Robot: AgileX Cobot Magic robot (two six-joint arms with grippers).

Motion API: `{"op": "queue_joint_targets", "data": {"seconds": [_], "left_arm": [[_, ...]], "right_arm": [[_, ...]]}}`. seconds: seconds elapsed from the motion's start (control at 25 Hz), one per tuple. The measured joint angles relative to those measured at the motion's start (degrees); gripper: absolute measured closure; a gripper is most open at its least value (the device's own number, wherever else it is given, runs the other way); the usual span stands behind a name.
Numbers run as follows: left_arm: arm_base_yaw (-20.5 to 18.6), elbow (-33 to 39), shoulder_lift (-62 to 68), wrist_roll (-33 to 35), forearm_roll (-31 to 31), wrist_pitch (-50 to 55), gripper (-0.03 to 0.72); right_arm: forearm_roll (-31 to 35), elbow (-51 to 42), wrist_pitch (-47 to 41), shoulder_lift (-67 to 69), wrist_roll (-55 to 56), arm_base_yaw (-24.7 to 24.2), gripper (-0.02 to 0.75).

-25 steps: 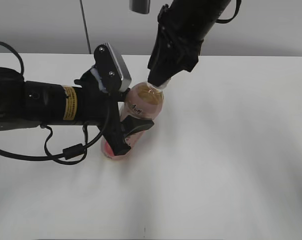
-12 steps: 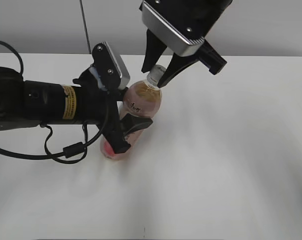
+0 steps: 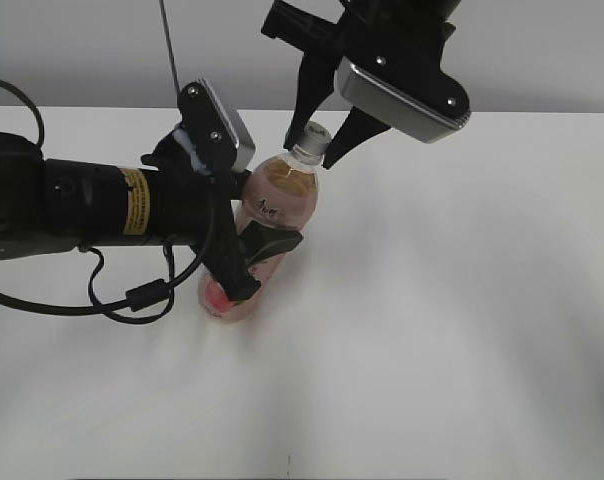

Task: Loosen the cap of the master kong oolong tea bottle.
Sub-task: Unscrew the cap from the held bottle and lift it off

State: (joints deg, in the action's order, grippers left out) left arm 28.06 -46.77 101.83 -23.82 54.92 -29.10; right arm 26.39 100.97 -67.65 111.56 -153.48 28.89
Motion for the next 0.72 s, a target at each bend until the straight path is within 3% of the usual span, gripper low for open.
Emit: {"op": "queue_joint_targets", "data": {"seconds": [0.72], "left_arm": [[0.0, -0.49, 0.0, -0.38, -0.43, -1.69, 0.256]], "right_arm": [[-2.42, -0.12, 0.51, -1.38, -5.39, 0.05, 0.461]]}}
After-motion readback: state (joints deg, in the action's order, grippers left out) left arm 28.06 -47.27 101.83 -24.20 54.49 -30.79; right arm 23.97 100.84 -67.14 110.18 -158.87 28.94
